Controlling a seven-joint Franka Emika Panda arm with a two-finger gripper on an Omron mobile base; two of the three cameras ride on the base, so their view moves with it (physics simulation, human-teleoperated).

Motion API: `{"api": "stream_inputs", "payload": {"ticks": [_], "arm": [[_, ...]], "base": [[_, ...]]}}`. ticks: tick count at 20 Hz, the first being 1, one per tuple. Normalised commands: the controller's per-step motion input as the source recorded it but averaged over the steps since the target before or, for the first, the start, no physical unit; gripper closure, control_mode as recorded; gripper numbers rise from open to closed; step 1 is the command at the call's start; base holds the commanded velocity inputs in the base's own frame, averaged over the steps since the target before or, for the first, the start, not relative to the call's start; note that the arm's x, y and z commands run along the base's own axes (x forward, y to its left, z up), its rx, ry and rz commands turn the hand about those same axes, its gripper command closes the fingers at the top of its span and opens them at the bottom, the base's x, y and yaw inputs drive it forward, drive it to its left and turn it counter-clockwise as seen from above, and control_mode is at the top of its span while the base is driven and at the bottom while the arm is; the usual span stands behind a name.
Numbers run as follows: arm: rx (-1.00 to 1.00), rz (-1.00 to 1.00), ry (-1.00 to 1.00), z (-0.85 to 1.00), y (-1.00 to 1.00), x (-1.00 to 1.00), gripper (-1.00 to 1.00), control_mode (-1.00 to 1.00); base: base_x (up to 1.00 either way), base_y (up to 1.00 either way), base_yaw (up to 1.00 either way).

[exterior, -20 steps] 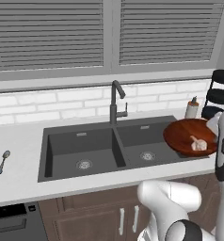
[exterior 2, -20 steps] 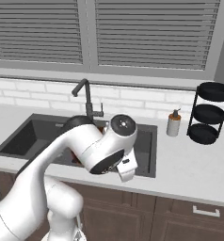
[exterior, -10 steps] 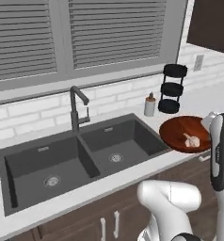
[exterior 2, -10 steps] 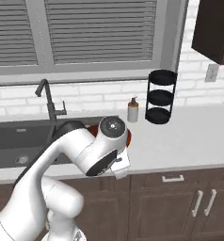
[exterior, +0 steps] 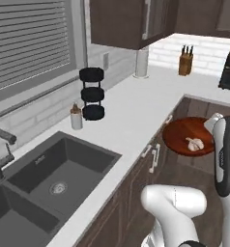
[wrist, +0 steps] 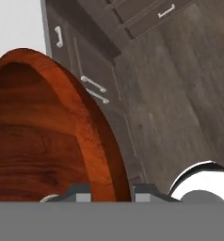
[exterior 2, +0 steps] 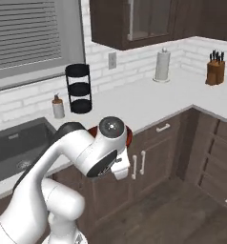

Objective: Pick the garlic from the sink and place it in the bowl. Then pick the bowl and place it in the microwave. Then close the microwave door and press the start button.

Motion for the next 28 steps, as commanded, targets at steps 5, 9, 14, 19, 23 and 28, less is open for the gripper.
{"api": "stream_inputs", "payload": {"ticks": [5, 9, 14, 19, 23, 28], "arm": [[0.0, 0.0, 0.0, 0.0, 0.0, 0.0, 1.0, 1.0], [0.0, 0.0, 0.0, 0.0, 0.0, 0.0, 1.0, 1.0], [0.0, 0.0, 0.0, 0.0, 0.0, 0.0, 1.0, 1.0], [0.0, 0.0, 0.0, 0.0, 0.0, 0.0, 1.0, 1.0], [0.0, 0.0, 0.0, 0.0, 0.0, 0.0, 1.0, 1.0], [0.0, 0.0, 0.0, 0.0, 0.0, 0.0, 1.0, 1.0]], "base": [[-0.03, 0.0, -0.88], [0.0, 0.0, -0.87], [0.0, -0.02, -0.86], [0.07, -0.04, -0.85], [0.19, -0.11, -0.83], [0.25, -0.14, -0.81]]}}
